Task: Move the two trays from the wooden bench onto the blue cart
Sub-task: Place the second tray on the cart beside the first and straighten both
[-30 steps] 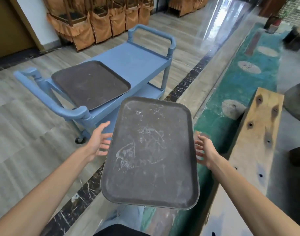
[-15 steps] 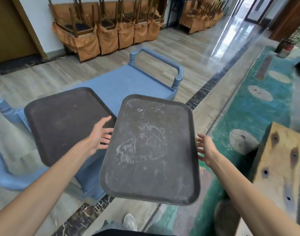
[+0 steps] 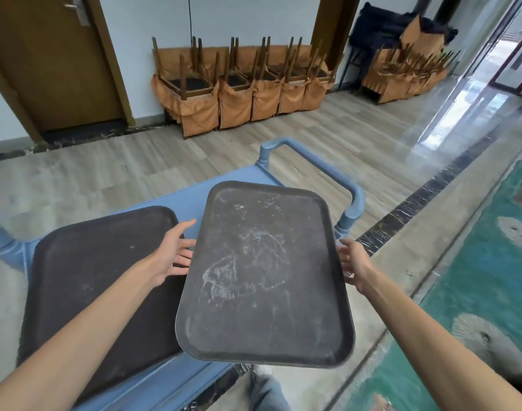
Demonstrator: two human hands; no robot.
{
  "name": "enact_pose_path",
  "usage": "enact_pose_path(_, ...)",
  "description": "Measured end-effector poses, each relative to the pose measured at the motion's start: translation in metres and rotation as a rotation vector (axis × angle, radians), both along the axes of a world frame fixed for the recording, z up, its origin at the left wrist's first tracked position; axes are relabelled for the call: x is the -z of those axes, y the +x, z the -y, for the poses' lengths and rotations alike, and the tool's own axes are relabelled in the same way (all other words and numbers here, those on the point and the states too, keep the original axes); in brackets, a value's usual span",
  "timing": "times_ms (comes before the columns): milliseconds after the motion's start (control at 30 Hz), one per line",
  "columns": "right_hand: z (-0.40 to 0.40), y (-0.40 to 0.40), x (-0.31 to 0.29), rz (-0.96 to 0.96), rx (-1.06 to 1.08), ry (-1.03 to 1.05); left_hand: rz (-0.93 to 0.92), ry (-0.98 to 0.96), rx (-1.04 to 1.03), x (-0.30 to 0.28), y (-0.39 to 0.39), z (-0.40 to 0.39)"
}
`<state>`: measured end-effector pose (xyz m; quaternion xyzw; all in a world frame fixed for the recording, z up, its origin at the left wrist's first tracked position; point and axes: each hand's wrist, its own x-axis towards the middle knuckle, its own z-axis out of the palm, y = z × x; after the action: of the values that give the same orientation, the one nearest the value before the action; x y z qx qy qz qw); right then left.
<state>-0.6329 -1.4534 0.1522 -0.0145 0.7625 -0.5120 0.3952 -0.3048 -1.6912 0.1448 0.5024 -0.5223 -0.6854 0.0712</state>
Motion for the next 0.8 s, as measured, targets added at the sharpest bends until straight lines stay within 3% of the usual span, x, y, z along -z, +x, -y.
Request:
enact_pose_path(367, 0.176, -0.148, 0.04, -0.024, -0.28, 0.155, 0.062, 0.109, -0.257, 0.056, -0.118, 0.097)
enact_pose_path(533, 0.211, -0.173, 0.06, 0.058, -0.296, 0.127, 0.045, 0.2, -0.317, 0.071, -0.136, 0.113)
enact_pose_path(800, 0.241, -0.19, 0.085, 0.021, -0.365, 0.122, 0.042, 0.229, -0.405, 0.098, -0.139, 0.121)
